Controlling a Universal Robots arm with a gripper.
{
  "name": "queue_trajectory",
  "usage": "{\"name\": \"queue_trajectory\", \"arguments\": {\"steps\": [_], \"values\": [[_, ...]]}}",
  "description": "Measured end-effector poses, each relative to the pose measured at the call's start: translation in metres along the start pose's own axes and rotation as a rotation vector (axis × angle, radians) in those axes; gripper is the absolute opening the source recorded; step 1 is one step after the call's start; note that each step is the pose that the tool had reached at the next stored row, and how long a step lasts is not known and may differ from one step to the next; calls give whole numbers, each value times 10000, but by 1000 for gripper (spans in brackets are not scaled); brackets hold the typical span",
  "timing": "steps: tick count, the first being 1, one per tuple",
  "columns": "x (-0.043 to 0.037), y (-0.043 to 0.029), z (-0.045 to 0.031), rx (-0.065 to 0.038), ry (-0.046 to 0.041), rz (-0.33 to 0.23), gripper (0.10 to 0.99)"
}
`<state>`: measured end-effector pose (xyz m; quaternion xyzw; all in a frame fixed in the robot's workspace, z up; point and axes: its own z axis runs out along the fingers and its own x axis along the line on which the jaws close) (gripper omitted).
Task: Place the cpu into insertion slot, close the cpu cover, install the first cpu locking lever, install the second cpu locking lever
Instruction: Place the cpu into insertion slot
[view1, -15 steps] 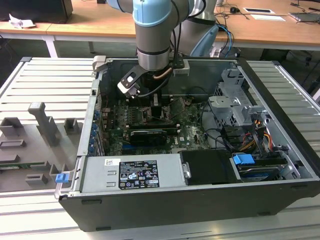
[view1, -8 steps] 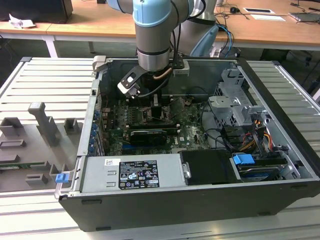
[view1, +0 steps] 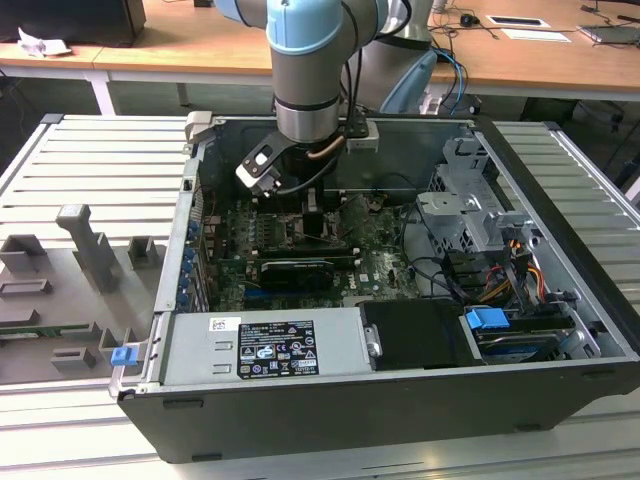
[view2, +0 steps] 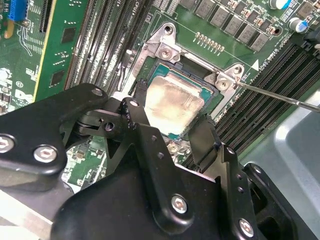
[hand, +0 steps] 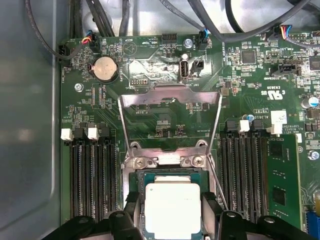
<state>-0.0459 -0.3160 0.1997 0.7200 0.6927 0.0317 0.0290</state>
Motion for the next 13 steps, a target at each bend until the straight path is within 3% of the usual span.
{"name": "queue_trajectory", "arguments": {"steps": [3, 6, 9, 10, 11, 13], "values": [[10, 8, 8, 1, 1, -1, 604], [10, 10, -16, -3, -106, -12, 604], [11, 19, -124, -4, -259, -24, 592], [11, 20, -136, -3, -268, -25, 525], [11, 21, -141, -4, -271, -25, 400], [12, 22, -151, -5, -285, -26, 278]]}}
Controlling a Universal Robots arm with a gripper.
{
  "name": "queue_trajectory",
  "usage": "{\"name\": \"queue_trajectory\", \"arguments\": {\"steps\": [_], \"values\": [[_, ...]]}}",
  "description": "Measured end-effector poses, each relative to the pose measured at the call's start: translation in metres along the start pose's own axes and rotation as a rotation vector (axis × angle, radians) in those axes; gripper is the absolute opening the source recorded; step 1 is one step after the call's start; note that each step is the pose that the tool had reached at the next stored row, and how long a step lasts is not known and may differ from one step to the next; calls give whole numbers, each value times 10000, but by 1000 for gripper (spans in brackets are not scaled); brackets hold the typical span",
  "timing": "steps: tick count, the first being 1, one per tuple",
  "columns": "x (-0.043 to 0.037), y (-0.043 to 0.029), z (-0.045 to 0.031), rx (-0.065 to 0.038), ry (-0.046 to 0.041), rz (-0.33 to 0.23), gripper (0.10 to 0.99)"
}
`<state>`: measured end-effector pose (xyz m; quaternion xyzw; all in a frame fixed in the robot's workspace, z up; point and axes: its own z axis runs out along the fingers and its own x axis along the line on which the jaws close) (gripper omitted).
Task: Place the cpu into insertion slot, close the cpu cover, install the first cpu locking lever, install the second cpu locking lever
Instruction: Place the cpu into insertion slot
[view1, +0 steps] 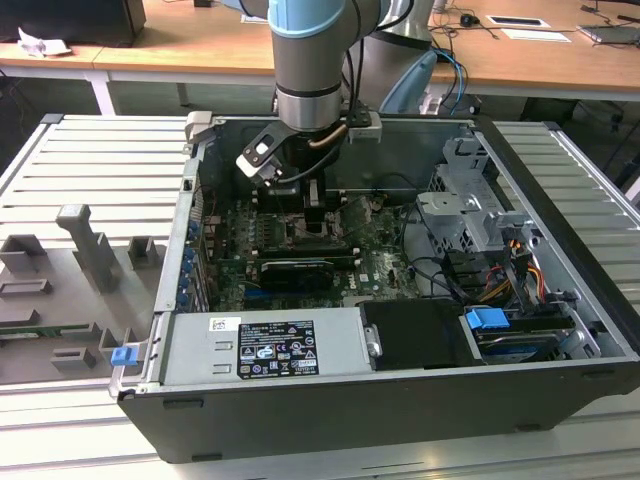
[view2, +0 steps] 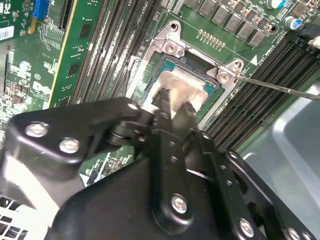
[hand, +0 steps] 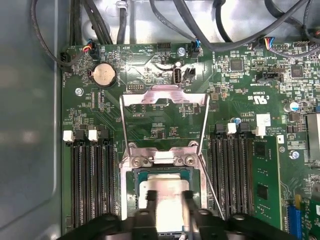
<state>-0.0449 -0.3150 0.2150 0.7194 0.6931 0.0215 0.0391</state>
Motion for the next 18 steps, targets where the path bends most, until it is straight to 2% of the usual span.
{"name": "queue_trajectory", "arguments": {"steps": [3, 18], "values": [[-1, 0, -8, 0, -15, -1, 106], [-2, 3, -43, 0, -18, -2, 106]]}}
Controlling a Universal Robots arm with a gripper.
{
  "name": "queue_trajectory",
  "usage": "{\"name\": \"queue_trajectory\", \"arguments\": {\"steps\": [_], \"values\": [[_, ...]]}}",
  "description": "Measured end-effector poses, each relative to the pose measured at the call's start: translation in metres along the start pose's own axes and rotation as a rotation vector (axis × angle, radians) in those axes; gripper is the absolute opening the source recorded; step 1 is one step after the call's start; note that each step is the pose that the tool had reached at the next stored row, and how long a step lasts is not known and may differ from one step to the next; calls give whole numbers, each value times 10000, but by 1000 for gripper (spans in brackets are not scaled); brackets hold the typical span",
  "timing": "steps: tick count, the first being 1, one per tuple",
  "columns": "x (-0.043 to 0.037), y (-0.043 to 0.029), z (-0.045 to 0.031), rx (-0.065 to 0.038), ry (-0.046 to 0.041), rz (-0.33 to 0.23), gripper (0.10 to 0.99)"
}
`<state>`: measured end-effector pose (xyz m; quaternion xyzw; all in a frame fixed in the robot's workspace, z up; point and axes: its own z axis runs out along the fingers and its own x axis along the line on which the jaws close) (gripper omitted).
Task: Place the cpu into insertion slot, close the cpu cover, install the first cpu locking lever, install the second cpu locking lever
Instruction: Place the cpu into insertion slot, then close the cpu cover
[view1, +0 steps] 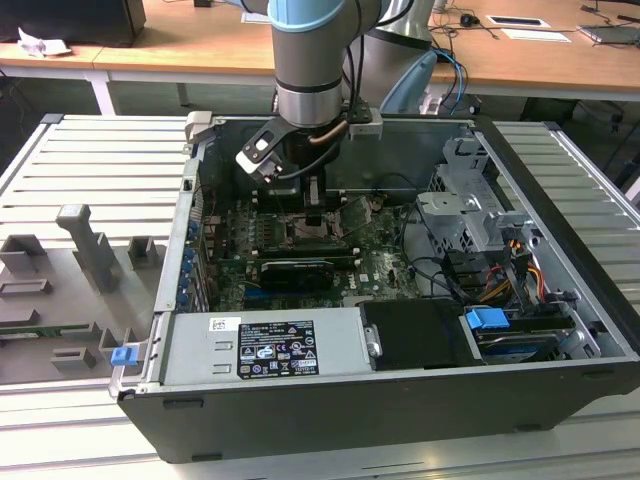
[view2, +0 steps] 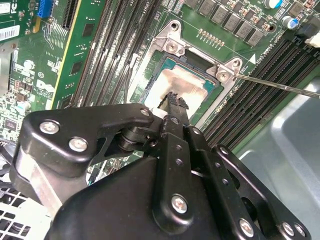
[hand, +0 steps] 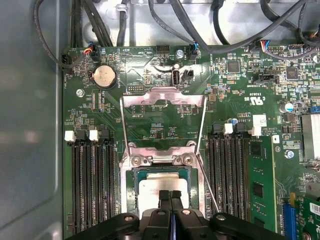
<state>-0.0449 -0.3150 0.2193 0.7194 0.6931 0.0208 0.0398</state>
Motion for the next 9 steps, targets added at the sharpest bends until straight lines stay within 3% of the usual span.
{"name": "queue_trajectory", "arguments": {"steps": [9], "values": [[-1, 7, -23, 16, -19, 0, 106]]}}
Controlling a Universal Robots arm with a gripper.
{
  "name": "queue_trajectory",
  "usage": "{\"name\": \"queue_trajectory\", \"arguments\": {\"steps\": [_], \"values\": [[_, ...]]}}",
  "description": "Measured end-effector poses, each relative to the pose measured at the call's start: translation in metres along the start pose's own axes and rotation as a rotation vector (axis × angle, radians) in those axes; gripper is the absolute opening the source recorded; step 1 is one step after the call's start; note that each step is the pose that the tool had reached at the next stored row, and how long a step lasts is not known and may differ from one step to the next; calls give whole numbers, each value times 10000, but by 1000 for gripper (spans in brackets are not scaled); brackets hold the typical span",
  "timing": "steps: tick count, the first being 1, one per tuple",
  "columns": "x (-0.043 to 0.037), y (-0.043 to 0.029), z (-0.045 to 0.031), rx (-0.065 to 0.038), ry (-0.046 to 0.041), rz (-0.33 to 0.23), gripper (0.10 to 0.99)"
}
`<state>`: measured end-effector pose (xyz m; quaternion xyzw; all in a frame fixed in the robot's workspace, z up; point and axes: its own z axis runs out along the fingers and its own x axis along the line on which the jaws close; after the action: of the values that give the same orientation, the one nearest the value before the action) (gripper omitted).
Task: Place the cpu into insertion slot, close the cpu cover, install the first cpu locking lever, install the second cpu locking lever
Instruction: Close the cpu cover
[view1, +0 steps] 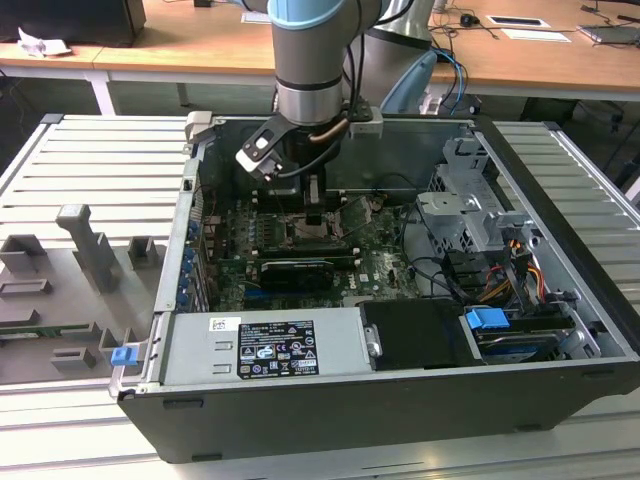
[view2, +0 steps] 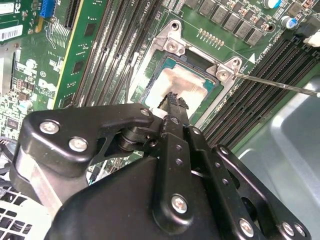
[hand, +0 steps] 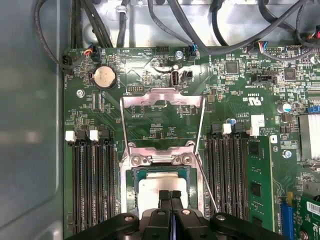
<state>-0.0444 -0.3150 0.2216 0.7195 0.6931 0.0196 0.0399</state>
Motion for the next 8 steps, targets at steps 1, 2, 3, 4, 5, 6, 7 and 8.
{"name": "queue_trajectory", "arguments": {"steps": [1, 2, 3, 4, 5, 6, 7, 8], "values": [[0, 11, -3, 64, -4, 2, 106], [1, 17, -4, 111, -3, 3, 106], [0, 19, -5, 144, -5, 2, 106], [1, 23, -4, 166, -5, 2, 106], [0, 23, -4, 174, -7, 3, 106], [0, 23, -6, 181, -8, 2, 106], [0, 24, -12, 183, -9, 2, 106], [0, 24, -21, 181, -6, 1, 106]]}}
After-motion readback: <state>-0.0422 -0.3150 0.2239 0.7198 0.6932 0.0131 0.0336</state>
